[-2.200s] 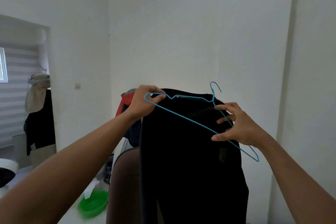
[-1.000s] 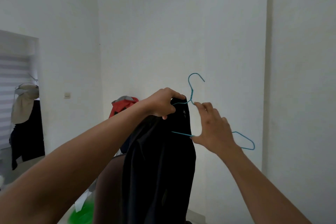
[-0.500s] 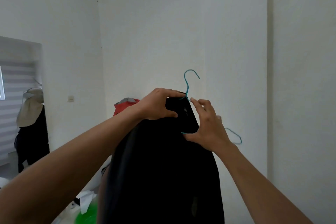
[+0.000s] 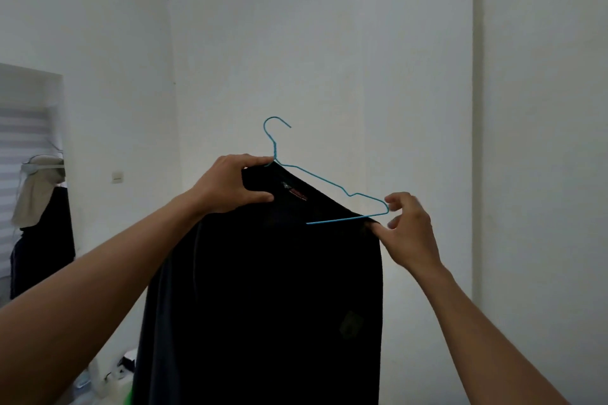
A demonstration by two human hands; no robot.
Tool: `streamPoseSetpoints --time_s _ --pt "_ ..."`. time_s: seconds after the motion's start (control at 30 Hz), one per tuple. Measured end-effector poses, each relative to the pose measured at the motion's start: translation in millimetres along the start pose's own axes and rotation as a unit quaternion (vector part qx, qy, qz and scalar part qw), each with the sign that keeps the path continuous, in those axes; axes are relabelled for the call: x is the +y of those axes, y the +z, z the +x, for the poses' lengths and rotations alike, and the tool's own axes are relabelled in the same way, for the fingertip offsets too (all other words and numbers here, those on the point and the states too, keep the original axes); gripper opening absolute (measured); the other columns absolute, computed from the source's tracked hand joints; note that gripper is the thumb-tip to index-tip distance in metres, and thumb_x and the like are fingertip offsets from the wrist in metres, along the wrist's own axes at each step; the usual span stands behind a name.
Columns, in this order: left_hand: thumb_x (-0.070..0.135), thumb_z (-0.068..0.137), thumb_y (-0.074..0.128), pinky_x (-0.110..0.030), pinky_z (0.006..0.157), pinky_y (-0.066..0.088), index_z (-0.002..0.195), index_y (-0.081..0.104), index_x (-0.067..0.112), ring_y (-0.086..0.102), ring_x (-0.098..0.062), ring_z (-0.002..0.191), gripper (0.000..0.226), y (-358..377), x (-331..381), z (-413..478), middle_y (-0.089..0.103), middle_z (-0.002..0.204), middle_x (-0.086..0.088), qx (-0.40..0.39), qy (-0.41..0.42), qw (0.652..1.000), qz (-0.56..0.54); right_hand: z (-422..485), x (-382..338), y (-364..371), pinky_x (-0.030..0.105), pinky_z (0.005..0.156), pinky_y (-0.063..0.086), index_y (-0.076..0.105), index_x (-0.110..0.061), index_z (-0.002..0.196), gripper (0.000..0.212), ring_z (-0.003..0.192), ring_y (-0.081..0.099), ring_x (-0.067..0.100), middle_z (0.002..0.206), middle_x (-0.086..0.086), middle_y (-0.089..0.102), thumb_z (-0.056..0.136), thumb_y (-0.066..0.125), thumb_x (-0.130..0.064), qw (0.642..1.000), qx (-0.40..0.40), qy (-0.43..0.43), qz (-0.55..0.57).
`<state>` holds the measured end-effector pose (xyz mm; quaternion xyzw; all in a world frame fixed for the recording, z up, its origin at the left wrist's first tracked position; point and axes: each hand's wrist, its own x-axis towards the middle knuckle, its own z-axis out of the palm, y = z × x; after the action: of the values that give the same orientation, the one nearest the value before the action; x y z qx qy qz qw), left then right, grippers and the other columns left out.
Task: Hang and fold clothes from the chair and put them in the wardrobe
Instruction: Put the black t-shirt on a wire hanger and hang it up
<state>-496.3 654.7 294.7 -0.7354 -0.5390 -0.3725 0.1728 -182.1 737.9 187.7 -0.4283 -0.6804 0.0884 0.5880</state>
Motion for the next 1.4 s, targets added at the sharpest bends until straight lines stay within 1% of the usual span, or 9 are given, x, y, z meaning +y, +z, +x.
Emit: streamPoseSetpoints --time_s 0.1,0.27,0.37,0.47,0.67,0.87,1.1,1.27,1.4 --pt "0.061 0.066 0.081 -0.036 0.104 0.047 0.139 0.055 0.030 0.061 -0.011 0.117 0.083 1 -3 -9 0.065 0.127 0.008 0.016 0.006 1.000 0.020 10 -5 1 0.039 0.071 0.060 0.066 -0.017 0.110 0.035 0.067 0.067 0.014 0.091 -0.004 0.066 0.078 0.079 -0.010 0.999 -0.013 0.011 0.048" --pt "0.083 0.070 0.059 -0.034 0.074 0.045 0.151 0.013 0.057 0.056 -0.016 0.084 0.096 -8 0 -19 0.047 0.103 0.010 -0.036 0.018 0.988 0.148 15 -9 4 0.034 0.071 0.063 0.073 -0.013 0.108 0.030 0.066 0.071 0.015 0.088 -0.002 0.072 0.082 0.074 0.002 0.997 -0.039 0.005 0.072" --pt "0.097 0.059 0.044 -0.033 0.066 0.041 0.149 0.025 0.055 0.052 -0.015 0.071 0.101 -14 -7 -23 0.038 0.095 0.011 -0.059 0.007 0.980 0.187 21 -12 -3 0.028 0.071 0.062 0.073 -0.009 0.112 0.032 0.070 0.071 0.020 0.090 0.002 0.071 0.083 0.074 0.005 0.984 -0.120 0.015 0.134" --pt "0.096 0.057 0.048 -0.030 0.063 0.040 0.146 0.031 0.054 0.049 -0.006 0.069 0.100 -16 -13 -27 0.038 0.093 0.013 -0.063 0.004 0.987 0.149 26 -14 -8 0.029 0.068 0.061 0.072 -0.005 0.110 0.030 0.069 0.067 0.019 0.083 0.009 0.067 0.084 0.071 0.010 0.962 -0.161 0.078 0.207" --pt "0.097 0.058 0.044 -0.032 0.066 0.043 0.144 0.032 0.056 0.053 -0.015 0.071 0.096 -12 -15 -28 0.040 0.098 0.014 -0.071 0.014 0.982 0.176 36 -20 -19 0.035 0.077 0.061 0.070 0.002 0.092 0.009 0.083 0.069 0.026 0.093 0.019 0.070 0.085 0.071 0.007 0.935 -0.163 0.170 0.264" --pt "0.101 0.058 0.040 -0.038 0.069 0.051 0.146 0.027 0.057 0.053 -0.015 0.073 0.099 3 10 -20 0.039 0.103 0.015 -0.081 0.045 0.972 0.214 37 -51 -2 0.034 0.072 0.061 0.072 -0.004 0.089 0.004 0.078 0.070 0.022 0.085 0.011 0.072 0.086 0.073 -0.001 0.966 -0.106 0.112 0.207" --pt "0.071 0.074 0.069 -0.027 0.062 0.038 0.148 0.030 0.052 0.053 -0.015 0.078 0.086 16 36 -14 0.041 0.106 0.010 -0.053 0.094 0.985 0.137 32 -82 22 0.026 0.080 0.045 0.063 -0.021 0.094 0.001 0.091 0.061 0.010 0.096 -0.005 0.065 0.095 0.064 -0.022 0.987 -0.139 -0.058 0.058" --pt "0.057 0.067 0.084 -0.026 0.076 0.037 0.139 0.028 0.033 0.057 -0.016 0.104 0.095 17 30 -29 0.042 0.127 0.009 -0.024 0.050 0.995 0.080 27 -79 22 0.022 0.069 0.046 0.063 -0.029 0.111 0.018 0.068 0.055 0.014 0.077 0.008 0.059 0.096 0.064 -0.018 0.966 -0.191 -0.145 0.100" --pt "0.032 0.073 0.088 -0.014 0.076 0.042 0.114 0.039 0.027 0.048 -0.006 0.090 0.064 11 11 -33 0.043 0.114 0.009 -0.044 0.038 0.997 0.042 36 -74 17 0.014 0.059 0.038 0.072 -0.028 0.106 0.018 0.053 0.043 0.004 0.066 -0.004 0.053 0.097 0.061 -0.017 0.975 -0.147 -0.140 0.091"
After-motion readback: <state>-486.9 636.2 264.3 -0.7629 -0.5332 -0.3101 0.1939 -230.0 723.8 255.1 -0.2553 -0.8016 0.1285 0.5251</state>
